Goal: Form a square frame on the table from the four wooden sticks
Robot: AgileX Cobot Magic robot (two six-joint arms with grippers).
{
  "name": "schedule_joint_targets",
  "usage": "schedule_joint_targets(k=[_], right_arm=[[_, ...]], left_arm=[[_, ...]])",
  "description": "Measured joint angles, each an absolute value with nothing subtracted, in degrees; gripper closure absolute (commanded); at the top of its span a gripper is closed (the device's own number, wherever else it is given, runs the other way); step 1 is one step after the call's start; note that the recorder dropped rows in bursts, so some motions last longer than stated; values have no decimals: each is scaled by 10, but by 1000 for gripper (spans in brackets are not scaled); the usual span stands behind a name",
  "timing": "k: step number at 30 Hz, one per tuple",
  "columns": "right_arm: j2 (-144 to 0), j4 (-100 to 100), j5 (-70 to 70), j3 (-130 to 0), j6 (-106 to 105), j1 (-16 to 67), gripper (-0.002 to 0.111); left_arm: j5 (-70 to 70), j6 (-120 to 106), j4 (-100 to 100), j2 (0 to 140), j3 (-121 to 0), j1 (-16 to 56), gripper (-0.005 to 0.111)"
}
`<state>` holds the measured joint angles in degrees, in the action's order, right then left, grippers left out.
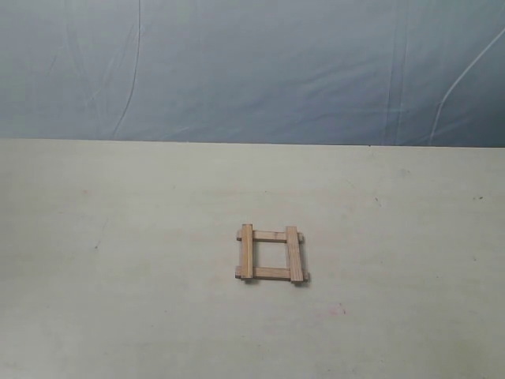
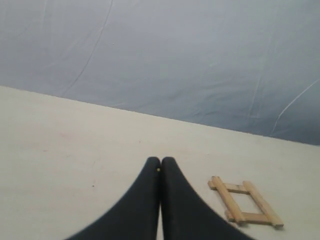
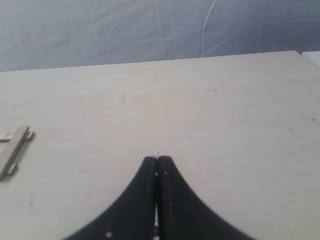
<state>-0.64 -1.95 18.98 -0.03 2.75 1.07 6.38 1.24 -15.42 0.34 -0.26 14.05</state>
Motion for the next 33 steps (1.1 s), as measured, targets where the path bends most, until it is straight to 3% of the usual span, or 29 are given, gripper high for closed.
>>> schedule_joint_targets(k=[7,16,33], right_arm=[[-6,-20,190,0,27,11,109],[-6,-20,190,0,27,11,109],[-6,-20,190,0,27,11,109]], left_arm=[[88,41,-35,3,-3,127,107],[137,68,10,3,-3,21,107],[191,37,0,3,-3,14,107]])
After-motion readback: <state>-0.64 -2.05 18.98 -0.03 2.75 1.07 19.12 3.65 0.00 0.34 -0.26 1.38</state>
